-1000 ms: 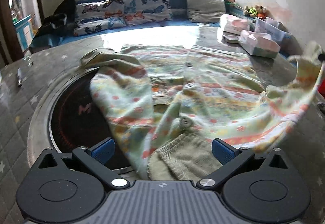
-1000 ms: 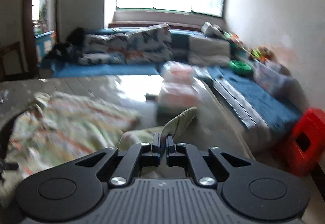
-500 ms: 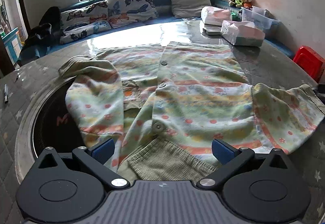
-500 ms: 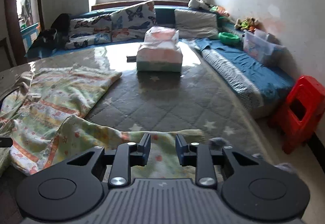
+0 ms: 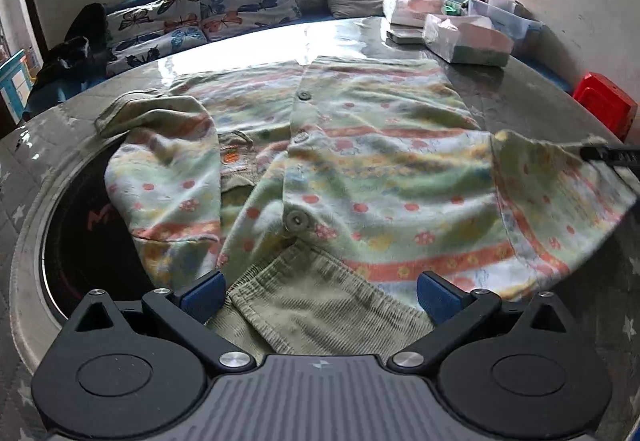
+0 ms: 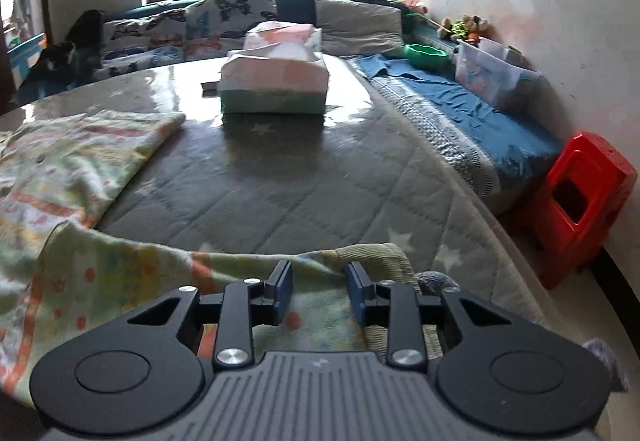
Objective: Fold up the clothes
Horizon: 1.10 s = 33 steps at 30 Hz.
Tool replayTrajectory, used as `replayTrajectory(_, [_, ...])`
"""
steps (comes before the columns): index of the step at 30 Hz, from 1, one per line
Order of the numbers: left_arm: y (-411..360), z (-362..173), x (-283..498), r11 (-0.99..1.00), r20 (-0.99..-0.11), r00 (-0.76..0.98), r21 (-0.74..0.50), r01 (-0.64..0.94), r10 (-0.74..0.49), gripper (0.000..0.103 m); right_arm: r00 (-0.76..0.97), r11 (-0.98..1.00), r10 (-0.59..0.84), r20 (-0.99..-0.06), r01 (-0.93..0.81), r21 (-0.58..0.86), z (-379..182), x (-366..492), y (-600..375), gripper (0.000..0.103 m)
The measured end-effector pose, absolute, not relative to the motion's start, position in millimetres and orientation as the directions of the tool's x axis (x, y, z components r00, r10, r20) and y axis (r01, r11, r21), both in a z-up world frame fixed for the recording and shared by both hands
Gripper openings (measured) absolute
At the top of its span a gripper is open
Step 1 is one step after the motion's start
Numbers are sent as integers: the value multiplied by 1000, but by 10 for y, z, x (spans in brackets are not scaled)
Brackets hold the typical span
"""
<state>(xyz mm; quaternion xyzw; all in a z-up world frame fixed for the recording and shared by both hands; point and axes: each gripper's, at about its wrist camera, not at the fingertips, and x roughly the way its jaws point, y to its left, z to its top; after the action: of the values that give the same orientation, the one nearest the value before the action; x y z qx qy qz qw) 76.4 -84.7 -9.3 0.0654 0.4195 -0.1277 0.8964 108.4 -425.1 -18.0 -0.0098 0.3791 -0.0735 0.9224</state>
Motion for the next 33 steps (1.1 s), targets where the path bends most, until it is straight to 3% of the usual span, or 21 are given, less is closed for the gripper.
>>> replayTrajectory(7, [-901,-82,648,943,-761,614,10,332,-208,103,726,988,-152,-671,129,-84,-55,1061,-4102,30])
replayTrajectory(16, [-636,97,817,964,-729,656,-22,266,-198,103,751,977,183,-635,-209,34,199,849,-3297,35])
replayTrajectory(24, [-176,232,1216,992,-703,702,-43,116,-113,103,691,930,314,-651,-363,63,149,911,-2739,36])
replayTrajectory(33, [-10,287,1961,996,-666,741,-57,63,-85,88,631,904,355,-690,-420,82,-49,951,-2488,37])
